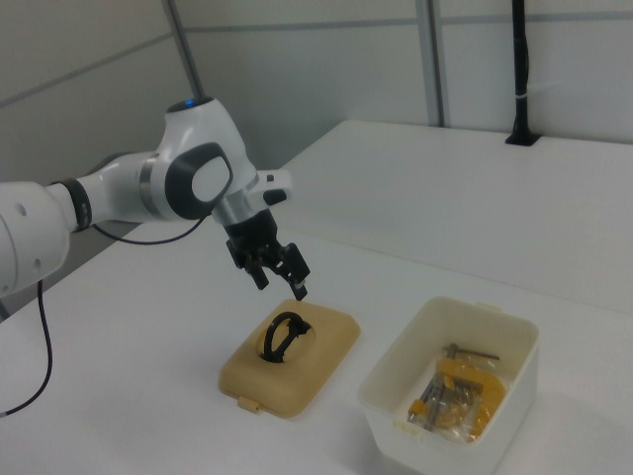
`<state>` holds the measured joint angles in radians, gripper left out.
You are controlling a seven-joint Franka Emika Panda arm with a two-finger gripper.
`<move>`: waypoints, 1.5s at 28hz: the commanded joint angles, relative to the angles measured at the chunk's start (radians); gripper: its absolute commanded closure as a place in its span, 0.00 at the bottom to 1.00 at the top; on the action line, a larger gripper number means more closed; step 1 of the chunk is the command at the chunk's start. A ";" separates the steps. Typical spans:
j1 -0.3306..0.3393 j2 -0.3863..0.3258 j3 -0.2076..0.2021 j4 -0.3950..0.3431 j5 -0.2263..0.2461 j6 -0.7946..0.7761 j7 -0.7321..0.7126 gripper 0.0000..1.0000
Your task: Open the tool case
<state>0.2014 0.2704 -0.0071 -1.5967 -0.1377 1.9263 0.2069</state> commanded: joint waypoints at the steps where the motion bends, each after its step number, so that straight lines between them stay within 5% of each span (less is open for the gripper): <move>1: -0.066 -0.069 0.001 0.026 -0.003 -0.102 -0.032 0.00; 7: -0.155 -0.134 -0.002 0.099 0.026 -0.303 -0.179 0.00; 14: -0.182 -0.194 -0.002 0.092 0.033 -0.378 -0.253 0.00; 28: -0.240 -0.277 -0.010 0.034 0.112 -0.365 -0.348 0.00; 42: -0.252 -0.280 -0.011 0.001 0.116 -0.290 -0.327 0.00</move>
<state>-0.0498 0.0225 -0.0111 -1.5570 -0.0450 1.6053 -0.1198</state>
